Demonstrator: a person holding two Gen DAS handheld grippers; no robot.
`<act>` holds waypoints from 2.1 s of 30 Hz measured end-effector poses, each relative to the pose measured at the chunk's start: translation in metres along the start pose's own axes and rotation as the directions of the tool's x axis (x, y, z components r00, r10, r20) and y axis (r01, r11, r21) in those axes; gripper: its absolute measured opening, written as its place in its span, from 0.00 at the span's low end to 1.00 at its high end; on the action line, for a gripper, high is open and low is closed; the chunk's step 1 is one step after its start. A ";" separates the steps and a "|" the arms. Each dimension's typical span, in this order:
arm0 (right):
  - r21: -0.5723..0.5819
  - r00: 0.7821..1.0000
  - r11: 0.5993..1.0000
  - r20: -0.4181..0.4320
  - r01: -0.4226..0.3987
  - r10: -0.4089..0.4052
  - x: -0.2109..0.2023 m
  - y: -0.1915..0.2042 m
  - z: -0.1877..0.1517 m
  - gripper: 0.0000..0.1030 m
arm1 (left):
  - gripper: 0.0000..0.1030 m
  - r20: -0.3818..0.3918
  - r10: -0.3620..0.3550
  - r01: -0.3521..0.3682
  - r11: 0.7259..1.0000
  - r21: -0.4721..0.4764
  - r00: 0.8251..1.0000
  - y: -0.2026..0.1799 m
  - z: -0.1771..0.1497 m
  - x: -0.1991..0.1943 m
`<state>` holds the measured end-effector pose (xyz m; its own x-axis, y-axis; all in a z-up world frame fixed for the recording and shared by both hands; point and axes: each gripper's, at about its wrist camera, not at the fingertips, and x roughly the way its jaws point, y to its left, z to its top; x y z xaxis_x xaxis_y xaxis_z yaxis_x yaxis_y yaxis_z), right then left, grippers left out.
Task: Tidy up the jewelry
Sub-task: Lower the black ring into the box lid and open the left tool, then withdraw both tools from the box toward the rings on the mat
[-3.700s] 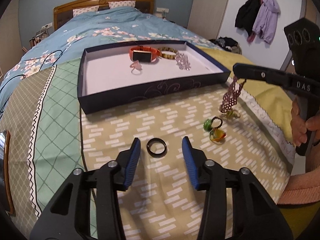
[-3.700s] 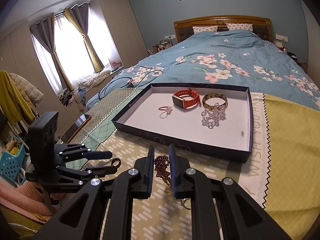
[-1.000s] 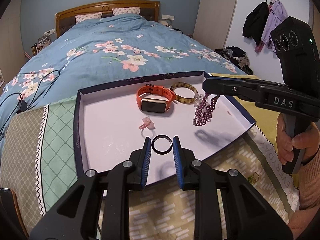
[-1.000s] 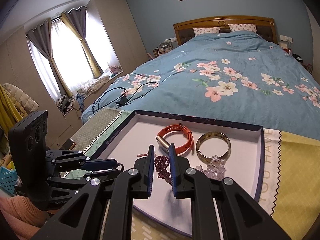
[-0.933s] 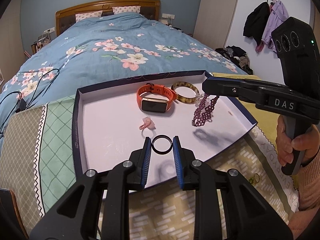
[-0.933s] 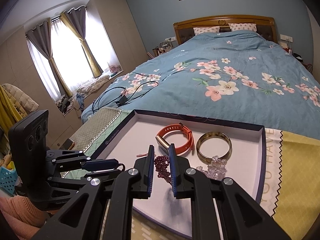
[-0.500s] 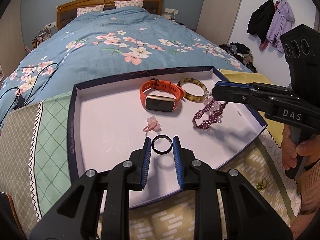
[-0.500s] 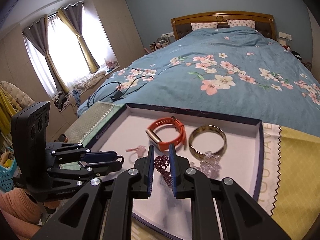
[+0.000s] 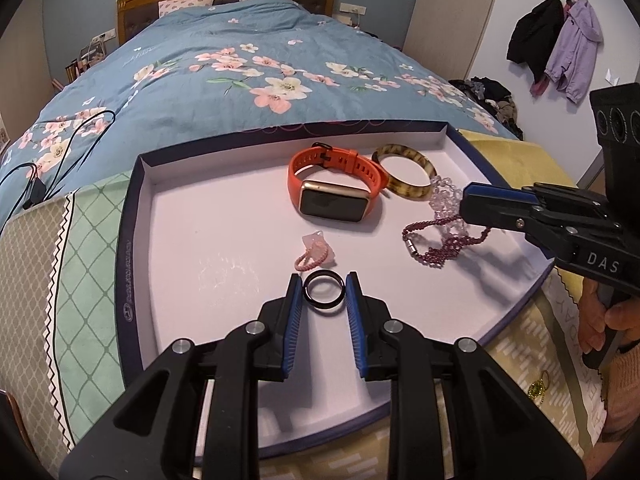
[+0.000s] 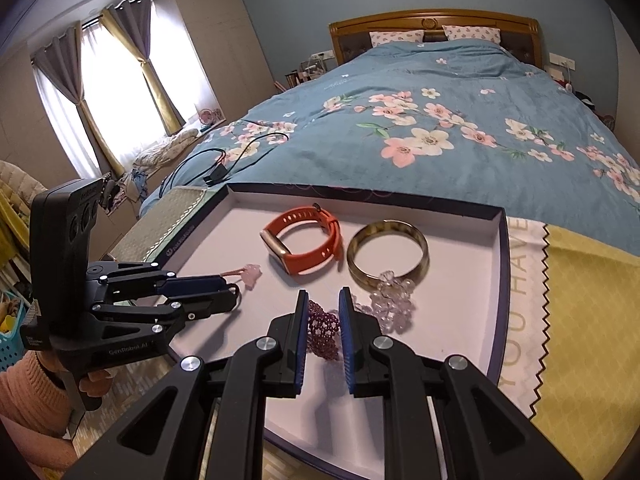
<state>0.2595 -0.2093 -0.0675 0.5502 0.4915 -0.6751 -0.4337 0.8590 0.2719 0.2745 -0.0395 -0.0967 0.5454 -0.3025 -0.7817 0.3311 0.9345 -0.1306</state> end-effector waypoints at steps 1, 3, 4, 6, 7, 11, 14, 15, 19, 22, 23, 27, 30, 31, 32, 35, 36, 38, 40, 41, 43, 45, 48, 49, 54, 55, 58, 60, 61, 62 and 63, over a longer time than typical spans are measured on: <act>0.003 1.000 1.000 -0.001 0.001 -0.001 0.001 -0.001 0.000 0.14 | 0.22 0.001 0.000 0.000 1.000 -0.002 1.000 0.000 0.001 0.001; 0.009 1.000 1.000 -0.004 0.007 -0.007 0.003 -0.003 0.000 0.15 | 0.22 0.001 -0.003 0.003 1.000 -0.006 1.000 0.000 0.002 0.002; 0.014 1.000 1.000 -0.008 0.007 -0.007 0.003 -0.004 -0.001 0.15 | 0.22 -0.001 -0.005 0.005 1.000 -0.008 1.000 0.000 0.004 0.003; 0.017 1.000 1.000 -0.011 0.010 -0.010 0.003 -0.004 -0.002 0.15 | 0.22 -0.002 -0.005 0.005 1.000 -0.011 1.000 0.000 0.006 0.005; 0.017 1.000 1.000 -0.009 0.011 -0.011 0.003 -0.004 -0.002 0.17 | 0.22 -0.001 -0.005 0.005 1.000 -0.012 1.000 0.001 0.007 0.004; 0.025 1.000 0.999 0.009 0.021 -0.021 -0.005 -0.005 -0.004 0.23 | 0.27 0.020 0.003 -0.003 1.000 -0.009 1.000 -0.002 0.006 0.000; 0.028 1.000 0.999 0.023 0.019 -0.020 -0.012 -0.005 -0.006 0.28 | 0.34 0.055 0.011 -0.011 1.000 -0.003 0.998 -0.004 0.005 -0.011; 0.026 0.999 0.999 0.029 0.021 -0.021 -0.016 -0.004 -0.008 0.28 | 0.34 0.068 0.011 -0.011 1.000 -0.003 0.998 -0.004 0.005 -0.015; 0.028 0.999 1.000 0.048 0.013 -0.014 -0.028 -0.001 -0.013 0.34 | 0.38 0.124 0.018 -0.018 1.000 -0.002 0.992 -0.004 0.002 -0.040; 0.028 0.998 1.000 0.058 0.001 -0.003 -0.037 0.003 -0.018 0.35 | 0.39 0.158 0.016 -0.018 1.000 0.007 0.987 -0.006 -0.004 -0.059; 0.025 0.998 1.000 0.059 -0.005 0.003 -0.041 0.005 -0.021 0.35 | 0.40 0.168 0.012 -0.014 1.000 0.012 0.986 -0.007 -0.008 -0.066; 0.004 0.998 1.000 0.062 -0.012 0.012 -0.053 0.014 -0.033 0.39 | 0.41 0.190 -0.012 0.005 0.999 0.036 0.982 -0.014 -0.024 -0.087; -0.011 0.999 1.000 0.050 -0.019 0.020 -0.061 0.020 -0.044 0.39 | 0.42 0.192 -0.032 0.021 0.998 0.056 0.981 -0.021 -0.040 -0.099; -0.021 0.999 1.000 0.042 -0.015 0.015 -0.064 0.023 -0.050 0.39 | 0.42 0.188 -0.046 0.036 0.998 0.061 0.981 -0.023 -0.047 -0.102; -0.026 0.999 1.000 0.038 -0.011 0.012 -0.065 0.025 -0.053 0.39 | 0.42 0.183 -0.056 0.044 0.997 0.066 0.981 -0.026 -0.053 -0.104; -0.040 1.000 0.999 0.009 -0.007 0.007 -0.071 0.030 -0.069 0.39 | 0.43 0.169 -0.077 0.064 0.995 0.081 0.983 -0.035 -0.067 -0.106; -0.043 1.000 0.999 0.002 -0.003 0.003 -0.072 0.031 -0.073 0.39 | 0.43 0.159 -0.087 0.073 0.993 0.088 0.983 -0.038 -0.072 -0.106; -0.055 1.000 0.998 -0.014 0.003 -0.004 -0.074 0.034 -0.081 0.39 | 0.43 0.149 -0.093 0.079 0.992 0.100 0.985 -0.042 -0.081 -0.106; -0.060 1.000 0.998 -0.030 0.003 -0.005 -0.075 0.037 -0.092 0.39 | 0.43 0.136 -0.106 0.092 0.990 0.108 0.985 -0.047 -0.089 -0.105; -0.059 0.999 0.998 -0.040 0.004 -0.006 -0.075 0.037 -0.097 0.39 | 0.43 0.127 -0.114 0.100 0.989 0.109 0.985 -0.049 -0.093 -0.105; -0.053 0.999 0.999 -0.053 -0.002 -0.001 -0.075 0.037 -0.104 0.39 | 0.43 0.113 -0.119 0.106 0.988 0.114 0.986 -0.052 -0.099 -0.102; -0.054 0.998 0.999 -0.066 -0.001 -0.003 -0.075 0.039 -0.111 0.39 | 0.43 0.101 -0.124 0.112 0.987 0.118 0.987 -0.055 -0.106 -0.101; -0.059 0.997 0.998 -0.075 -0.001 -0.003 -0.075 0.043 -0.119 0.39 | 0.43 0.086 -0.135 0.124 0.985 0.120 0.987 -0.057 -0.111 -0.099; -0.059 0.997 0.998 -0.077 -0.004 0.000 -0.075 0.044 -0.120 0.39 | 0.43 0.082 -0.137 0.126 0.985 0.120 0.987 -0.057 -0.111 -0.097; -0.077 0.997 0.997 -0.076 0.000 -0.006 -0.074 0.050 -0.121 0.38 | 0.43 0.064 -0.143 0.134 0.983 0.127 0.988 -0.061 -0.115 -0.094; -0.082 0.997 0.997 -0.076 -0.001 -0.006 -0.073 0.051 -0.121 0.38 | 0.43 0.061 -0.144 0.135 0.982 0.131 0.988 -0.062 -0.115 -0.094; -0.099 0.996 0.995 -0.083 0.005 -0.013 -0.069 0.054 -0.121 0.36 | 0.43 0.048 -0.141 0.132 0.980 0.148 0.989 -0.067 -0.115 -0.089; -0.110 0.996 0.994 -0.091 0.014 -0.024 -0.065 0.056 -0.121 0.33 | 0.43 0.037 -0.137 0.130 0.979 0.157 0.990 -0.070 -0.114 -0.085; -0.112 0.995 0.994 -0.093 0.017 -0.027 -0.064 0.057 -0.120 0.32 | 0.43 0.030 -0.137 0.130 0.978 0.160 0.990 -0.072 -0.113 -0.083; -0.114 0.995 0.993 -0.094 0.019 -0.030 -0.064 0.057 -0.120 0.32 | 0.43 0.023 -0.135 0.129 0.978 0.164 0.991 -0.073 -0.112 -0.079; -0.117 0.995 0.993 -0.092 0.026 -0.037 -0.063 0.057 -0.120 0.32 | 0.43 0.018 -0.129 0.125 0.978 0.165 0.991 -0.074 -0.111 -0.077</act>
<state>0.1146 -0.2084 -0.0915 0.4977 0.4439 -0.7451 -0.4995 0.8490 0.1722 0.1228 -0.0645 -0.0942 0.5118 -0.4240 -0.7472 0.5186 0.8459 -0.1247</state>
